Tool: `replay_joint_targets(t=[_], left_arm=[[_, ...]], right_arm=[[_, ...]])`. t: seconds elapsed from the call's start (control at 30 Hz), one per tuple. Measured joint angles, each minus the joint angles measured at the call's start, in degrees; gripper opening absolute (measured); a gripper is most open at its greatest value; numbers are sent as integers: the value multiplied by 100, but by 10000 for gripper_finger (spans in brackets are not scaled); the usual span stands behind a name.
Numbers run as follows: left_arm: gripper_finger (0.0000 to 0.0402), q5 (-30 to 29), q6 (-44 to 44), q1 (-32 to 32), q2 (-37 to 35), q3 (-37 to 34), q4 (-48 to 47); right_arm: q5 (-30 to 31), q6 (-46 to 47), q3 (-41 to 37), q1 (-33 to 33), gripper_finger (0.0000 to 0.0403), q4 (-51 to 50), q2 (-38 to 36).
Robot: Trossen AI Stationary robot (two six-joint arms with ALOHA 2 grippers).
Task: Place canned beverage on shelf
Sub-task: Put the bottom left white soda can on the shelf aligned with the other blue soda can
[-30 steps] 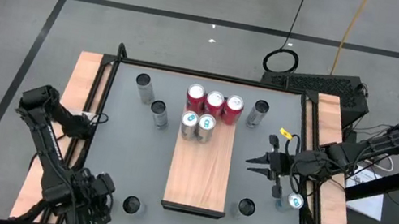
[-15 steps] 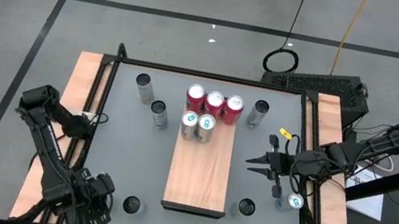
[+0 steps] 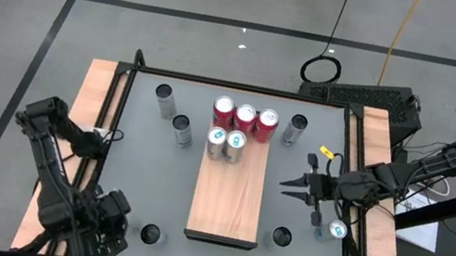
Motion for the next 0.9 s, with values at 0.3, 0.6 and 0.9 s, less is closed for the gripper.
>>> replay_joint_targets(t=[0.3,0.6,0.9], left_arm=[[243,-854,701,-1,-7,521,-389],[243,-1942,1537,-6,-9,1093,-465],[243,-2773,2239,50,-9,1454,-679]], right_arm=[[-2,-138,0,0,38,832,292],[2,-562,0,4,38,2209,1269],[10,-986,0,54,42,3565,2140]])
